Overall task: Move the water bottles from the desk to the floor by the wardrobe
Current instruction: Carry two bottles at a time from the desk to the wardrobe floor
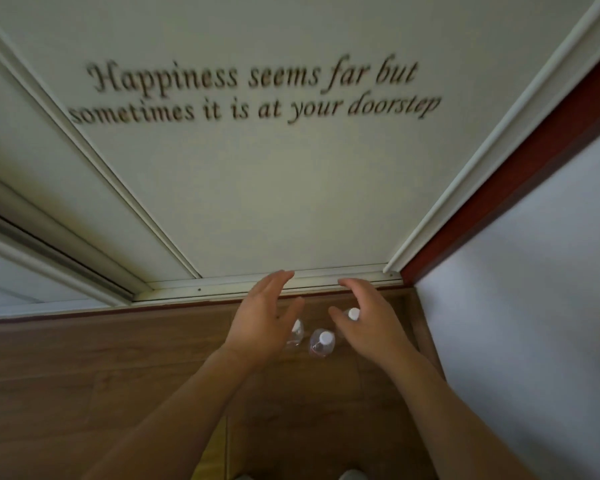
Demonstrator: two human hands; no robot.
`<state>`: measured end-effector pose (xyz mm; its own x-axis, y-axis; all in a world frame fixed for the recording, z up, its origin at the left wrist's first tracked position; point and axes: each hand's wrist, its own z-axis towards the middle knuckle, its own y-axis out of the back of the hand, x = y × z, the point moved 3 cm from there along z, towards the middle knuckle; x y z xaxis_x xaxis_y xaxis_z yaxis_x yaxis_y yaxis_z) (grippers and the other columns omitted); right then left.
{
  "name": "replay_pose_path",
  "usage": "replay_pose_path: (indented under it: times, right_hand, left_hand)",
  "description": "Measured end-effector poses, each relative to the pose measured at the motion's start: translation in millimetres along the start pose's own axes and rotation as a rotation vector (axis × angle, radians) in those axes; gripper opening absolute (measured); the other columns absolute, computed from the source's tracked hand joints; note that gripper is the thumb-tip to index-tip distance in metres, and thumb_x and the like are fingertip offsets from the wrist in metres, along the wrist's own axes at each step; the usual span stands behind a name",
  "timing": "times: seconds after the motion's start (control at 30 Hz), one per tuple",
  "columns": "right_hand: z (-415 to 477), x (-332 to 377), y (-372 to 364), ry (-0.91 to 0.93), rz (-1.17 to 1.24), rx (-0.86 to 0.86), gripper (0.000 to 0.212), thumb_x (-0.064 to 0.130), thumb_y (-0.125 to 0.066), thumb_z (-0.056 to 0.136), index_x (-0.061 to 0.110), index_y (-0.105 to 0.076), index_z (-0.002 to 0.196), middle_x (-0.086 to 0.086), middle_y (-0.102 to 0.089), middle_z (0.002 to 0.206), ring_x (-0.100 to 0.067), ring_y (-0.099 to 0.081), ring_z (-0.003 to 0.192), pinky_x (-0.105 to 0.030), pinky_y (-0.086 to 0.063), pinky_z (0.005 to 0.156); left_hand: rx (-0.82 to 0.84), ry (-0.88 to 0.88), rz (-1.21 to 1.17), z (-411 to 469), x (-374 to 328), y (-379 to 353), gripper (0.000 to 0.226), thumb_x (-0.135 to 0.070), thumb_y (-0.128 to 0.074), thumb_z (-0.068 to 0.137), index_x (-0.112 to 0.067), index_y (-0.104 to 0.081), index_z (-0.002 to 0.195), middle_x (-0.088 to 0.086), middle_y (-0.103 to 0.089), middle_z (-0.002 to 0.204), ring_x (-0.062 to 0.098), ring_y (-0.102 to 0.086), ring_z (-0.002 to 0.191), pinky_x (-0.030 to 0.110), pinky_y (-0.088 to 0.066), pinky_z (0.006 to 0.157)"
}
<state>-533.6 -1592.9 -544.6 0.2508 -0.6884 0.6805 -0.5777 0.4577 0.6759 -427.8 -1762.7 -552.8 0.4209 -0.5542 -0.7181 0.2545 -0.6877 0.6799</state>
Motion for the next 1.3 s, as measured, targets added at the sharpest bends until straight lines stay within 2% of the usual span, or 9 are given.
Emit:
replay_pose_path:
  times: [0.13, 0.37, 0.67, 0.8, 0.97, 1.3]
  right_hand:
    - [-38, 82, 71, 0.073, -0.17, -0.021, 0.051, 0.041, -0.051, 0.101, 0.023, -0.04, 0.148, 0.004, -0.043, 0.152, -0.014, -0.039, 0.139, -0.029, -0.033, 0.111]
    - [-104, 203, 189, 0.12, -0.363, -0.086, 0.048, 0.041, -0.036, 0.105, 0.019, -0.044, 0.146, 0.0, -0.048, 0.149, -0.018, -0.042, 0.137, -0.03, -0.03, 0.114]
    - [-175, 292, 304, 0.128, -0.544, -0.134, 0.053, 0.04, -0.028, 0.106, 0.016, -0.034, 0.152, -0.003, -0.039, 0.156, -0.021, -0.031, 0.146, -0.037, -0.022, 0.121]
    - [-200, 312, 332, 0.126, -0.594, -0.147, 0.054, 0.04, -0.026, 0.106, 0.013, -0.031, 0.153, -0.005, -0.034, 0.159, -0.023, -0.027, 0.148, -0.039, -0.02, 0.122]
    - [-235, 327, 352, 0.084, -0.606, -0.219, 0.053, 0.036, -0.029, 0.105, 0.01, -0.036, 0.15, -0.006, -0.042, 0.153, -0.025, -0.036, 0.14, -0.043, -0.028, 0.118]
    - [-348, 338, 345, -0.23, -0.596, -0.414, 0.05, 0.037, -0.028, 0.106, 0.013, -0.037, 0.149, -0.006, -0.041, 0.155, -0.026, -0.036, 0.143, -0.039, -0.023, 0.119]
  left_hand:
    - [0.041, -0.036, 0.193, -21, -80, 75, 0.055, -0.043, -0.046, 0.104, -0.025, -0.036, 0.155, 0.001, -0.035, 0.162, 0.018, -0.029, 0.15, 0.043, -0.027, 0.123]
    - [0.07, -0.047, 0.449, -65, -209, 202, 0.06, -0.05, -0.024, 0.106, -0.026, -0.015, 0.16, 0.0, -0.013, 0.17, 0.018, -0.007, 0.156, 0.044, -0.005, 0.127]
    - [0.015, -0.061, 0.563, -114, -333, 316, 0.057, -0.048, -0.022, 0.106, -0.027, -0.02, 0.159, 0.0, -0.016, 0.169, 0.019, -0.008, 0.156, 0.047, -0.008, 0.127]
    - [-0.026, -0.097, 0.602, -131, -360, 340, 0.056, -0.046, -0.023, 0.106, -0.026, -0.023, 0.159, 0.002, -0.022, 0.168, 0.02, -0.014, 0.156, 0.047, -0.011, 0.127]
    - [-0.05, -0.177, 0.612, -150, -373, 351, 0.056, -0.042, -0.024, 0.106, -0.021, -0.026, 0.158, 0.006, -0.028, 0.165, 0.023, -0.021, 0.154, 0.044, -0.014, 0.126]
    - [0.062, -0.461, 0.606, -186, -390, 350, 0.054, -0.036, -0.027, 0.106, -0.017, -0.031, 0.156, 0.008, -0.033, 0.163, 0.024, -0.025, 0.152, 0.045, -0.018, 0.125]
